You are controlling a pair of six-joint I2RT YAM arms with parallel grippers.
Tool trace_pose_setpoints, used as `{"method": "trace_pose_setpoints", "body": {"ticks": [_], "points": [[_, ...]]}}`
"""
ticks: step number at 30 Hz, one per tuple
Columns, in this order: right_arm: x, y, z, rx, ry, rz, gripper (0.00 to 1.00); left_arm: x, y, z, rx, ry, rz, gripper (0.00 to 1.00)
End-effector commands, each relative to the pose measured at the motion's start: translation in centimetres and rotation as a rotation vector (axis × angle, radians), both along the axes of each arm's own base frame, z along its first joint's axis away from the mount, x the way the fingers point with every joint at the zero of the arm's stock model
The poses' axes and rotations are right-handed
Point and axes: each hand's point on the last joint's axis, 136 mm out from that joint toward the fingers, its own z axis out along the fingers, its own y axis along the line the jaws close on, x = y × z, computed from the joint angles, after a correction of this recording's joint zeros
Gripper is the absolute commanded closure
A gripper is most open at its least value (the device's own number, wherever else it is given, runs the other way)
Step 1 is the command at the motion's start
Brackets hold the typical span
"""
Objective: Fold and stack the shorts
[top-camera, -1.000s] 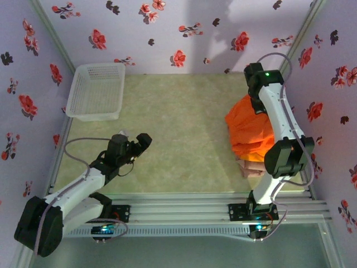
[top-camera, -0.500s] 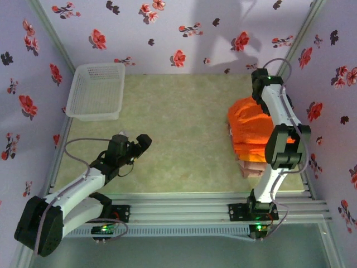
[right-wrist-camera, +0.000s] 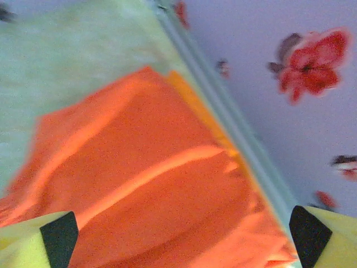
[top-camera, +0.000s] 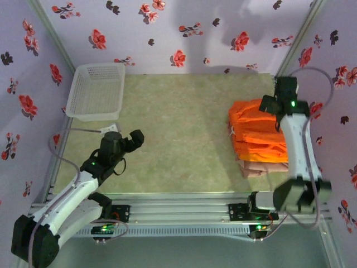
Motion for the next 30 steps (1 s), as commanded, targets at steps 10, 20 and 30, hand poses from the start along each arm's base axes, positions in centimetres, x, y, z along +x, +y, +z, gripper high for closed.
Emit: {"method": "trace_pose_setpoints", "body": {"ticks": [10,20,30], "points": [[1.1,3.0,-8.0,0.018,-0.349,0.187,0.01,3.0,8.5,2.0,0.521,-0.356,0.266,0.01],[2.4,3.9,-13.8,0.029,-0.388,0.239,0.01,5.5,10.1,1.9,0.639,-0.395,0.298,0.01],[4.0,5.1,-15.1,0.041,-0.445,0.292,0.01,6.1,12.5,0.7,0.653,-0.364,0.327,0.01]]}}
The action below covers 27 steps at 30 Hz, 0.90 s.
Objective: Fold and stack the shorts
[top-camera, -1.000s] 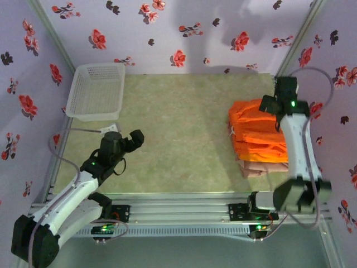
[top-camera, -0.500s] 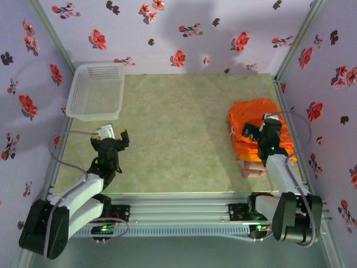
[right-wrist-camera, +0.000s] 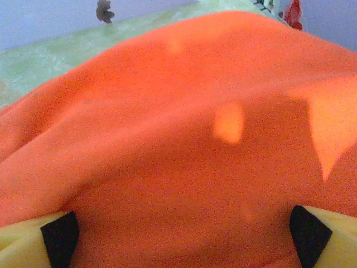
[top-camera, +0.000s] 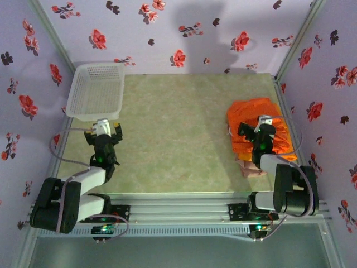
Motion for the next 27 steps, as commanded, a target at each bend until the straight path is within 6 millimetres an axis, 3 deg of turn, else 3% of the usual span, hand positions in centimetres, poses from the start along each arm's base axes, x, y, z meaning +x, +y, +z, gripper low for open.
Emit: {"method": "trace_pose_setpoints", "body": {"ticks": [1,7,11,21,22,27], "points": [[1.1,0.8,1.1,-0.007,-0.088,0.041,0.01,0.0,0.8,1.5,0.006,-0.061,0.013,0.01],[2.0,0.9,-1.2,-0.009,-0.085,0.045,0.01,-0.1,2.1,-1.4,-0.021,-0.034,0.031,0.01],[2.7,1.8,-1.5,-0.034,-0.048,0.083,0.01,0.9,2.1,-2.3,-0.029,-0.013,-0.007,0.01],[2.6,1.3,-1.7,-0.049,-0.031,0.045,0.01,3.7,1.2,-5.8,-0.054,0.122,-0.107,0.01],[2.6,1.3,-1.7,-0.049,-0.031,0.045,0.01,4.7,1.1,-5.1,-0.050,0.108,-0.110,0.01],[2.6,1.4,-1.6,-0.052,-0.031,0.044,0.01,5.1,1.8,-5.5,-0.062,0.152,-0.085,0.00]]}}
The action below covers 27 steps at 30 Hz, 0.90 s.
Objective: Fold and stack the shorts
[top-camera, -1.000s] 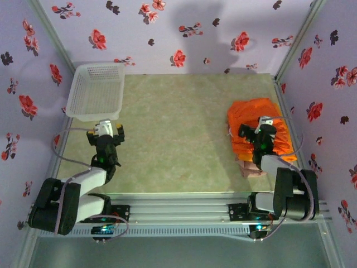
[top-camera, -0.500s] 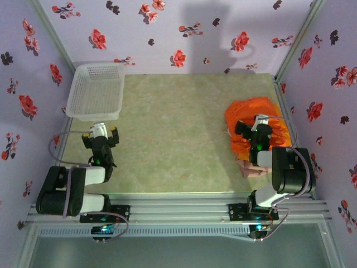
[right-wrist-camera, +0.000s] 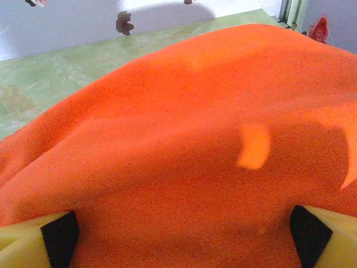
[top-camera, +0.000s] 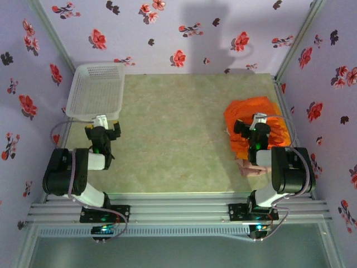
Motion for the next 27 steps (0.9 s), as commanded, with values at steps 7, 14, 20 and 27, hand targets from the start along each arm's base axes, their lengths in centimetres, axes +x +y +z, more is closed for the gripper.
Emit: {"method": "trace_pose_setpoints", "body": {"ticks": [7,14,20,27], "points": [[0.22,0.09,-0.41,-0.025,0.023,-0.003,0.01,0.14,0.06,-0.55,-0.009,0.032,-0.006,0.00],[0.18,0.11,-0.49,-0.024,0.026,-0.002,0.01,0.16,0.06,-0.58,-0.009,0.034,-0.006,0.00],[0.22,0.09,-0.45,-0.024,0.025,-0.003,0.01,0.18,0.04,-0.62,-0.009,0.036,-0.007,0.00],[0.20,0.10,-0.46,-0.024,0.025,-0.002,0.01,0.21,0.01,-0.58,-0.011,0.036,-0.010,0.00]]}}
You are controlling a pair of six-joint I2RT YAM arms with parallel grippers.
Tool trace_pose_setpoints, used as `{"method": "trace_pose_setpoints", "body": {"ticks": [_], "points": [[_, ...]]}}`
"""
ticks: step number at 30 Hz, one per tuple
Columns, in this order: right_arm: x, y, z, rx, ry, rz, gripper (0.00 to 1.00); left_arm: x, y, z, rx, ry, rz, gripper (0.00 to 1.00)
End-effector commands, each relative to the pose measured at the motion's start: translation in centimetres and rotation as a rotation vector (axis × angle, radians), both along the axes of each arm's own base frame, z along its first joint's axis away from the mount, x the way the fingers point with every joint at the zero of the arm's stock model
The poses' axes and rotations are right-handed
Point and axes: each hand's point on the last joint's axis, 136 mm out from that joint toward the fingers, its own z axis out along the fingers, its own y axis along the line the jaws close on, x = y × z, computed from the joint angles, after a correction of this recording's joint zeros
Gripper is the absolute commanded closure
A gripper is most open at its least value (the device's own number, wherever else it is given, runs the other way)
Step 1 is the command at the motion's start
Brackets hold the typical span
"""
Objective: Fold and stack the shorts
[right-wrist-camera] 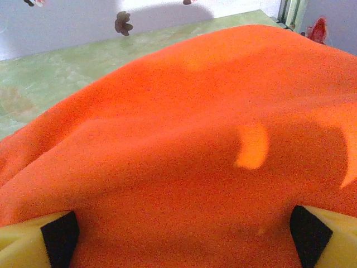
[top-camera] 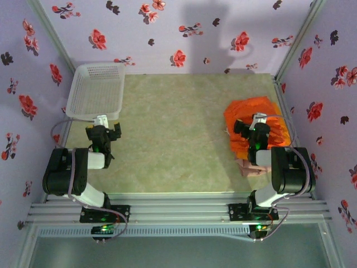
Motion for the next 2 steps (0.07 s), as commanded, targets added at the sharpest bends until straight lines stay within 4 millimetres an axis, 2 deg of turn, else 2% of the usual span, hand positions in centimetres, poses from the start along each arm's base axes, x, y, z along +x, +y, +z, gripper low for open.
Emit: {"method": "trace_pose_setpoints", "body": {"ticks": [1,2], "points": [[0.17,0.03,-0.49,-0.021,0.025,-0.001,0.01,0.44,0.15,0.62,-0.006,-0.021,0.002,0.01],[0.17,0.03,-0.48,-0.021,0.025,-0.001,0.01,0.43,0.15,0.62,-0.006,-0.021,0.002,0.00]]}}
